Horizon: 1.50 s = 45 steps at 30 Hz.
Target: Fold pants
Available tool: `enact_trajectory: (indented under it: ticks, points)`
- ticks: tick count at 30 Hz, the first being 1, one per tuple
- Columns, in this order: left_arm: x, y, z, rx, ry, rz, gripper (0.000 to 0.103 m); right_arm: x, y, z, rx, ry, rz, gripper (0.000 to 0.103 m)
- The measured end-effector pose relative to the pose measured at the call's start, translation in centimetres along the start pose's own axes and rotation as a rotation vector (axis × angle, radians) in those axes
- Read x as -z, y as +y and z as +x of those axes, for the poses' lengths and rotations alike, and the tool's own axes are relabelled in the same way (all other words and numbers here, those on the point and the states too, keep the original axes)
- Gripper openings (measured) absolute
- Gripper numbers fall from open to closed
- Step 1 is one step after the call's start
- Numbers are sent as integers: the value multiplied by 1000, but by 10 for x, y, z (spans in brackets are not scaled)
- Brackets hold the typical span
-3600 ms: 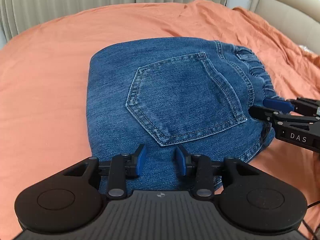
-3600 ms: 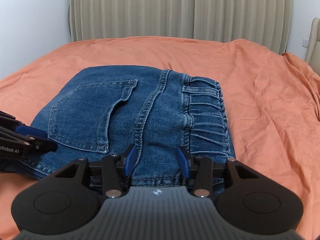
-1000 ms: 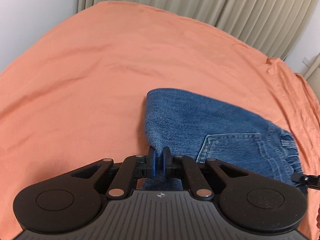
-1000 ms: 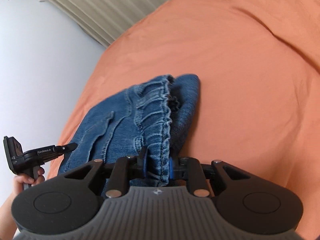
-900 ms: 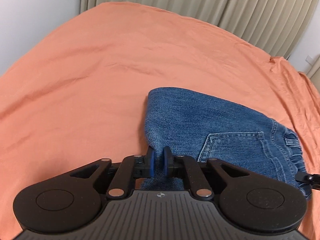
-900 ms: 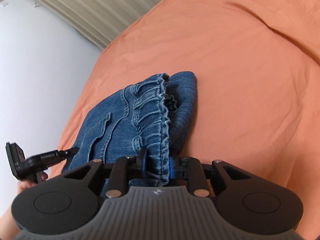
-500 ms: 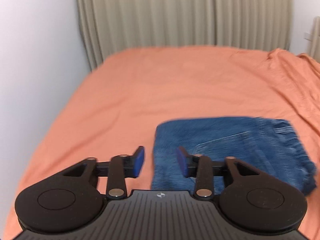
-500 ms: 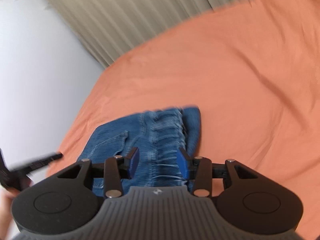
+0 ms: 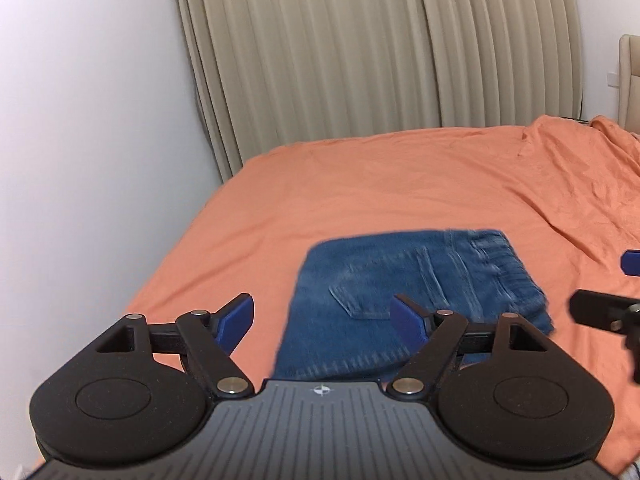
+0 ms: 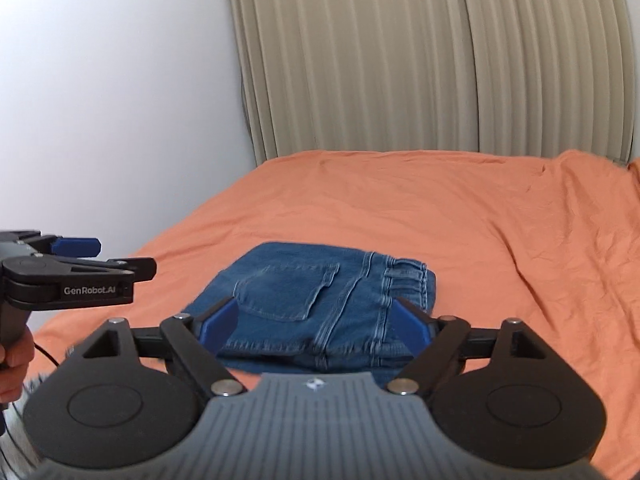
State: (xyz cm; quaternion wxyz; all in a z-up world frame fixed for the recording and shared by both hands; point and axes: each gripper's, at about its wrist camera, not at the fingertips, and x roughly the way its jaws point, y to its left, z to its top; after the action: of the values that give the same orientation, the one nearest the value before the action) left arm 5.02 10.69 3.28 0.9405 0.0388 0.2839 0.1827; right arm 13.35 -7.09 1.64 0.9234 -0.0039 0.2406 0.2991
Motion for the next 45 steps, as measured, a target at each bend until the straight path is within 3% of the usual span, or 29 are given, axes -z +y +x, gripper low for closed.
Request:
enact_trajectory:
  ticks: [7, 11, 19, 45]
  points:
    - [34, -6, -15, 0, 68, -73, 91, 39, 20, -28, 40, -12, 44, 80]
    - [56, -19, -17, 25, 118, -86, 91, 67, 34, -25, 153, -12, -7, 80]
    - [75, -29, -13, 53, 175, -107, 91, 89, 29, -10, 172, 34, 26, 80]
    - [68, -30, -17, 41, 145, -85, 91, 87, 22, -16, 163, 31, 60, 81]
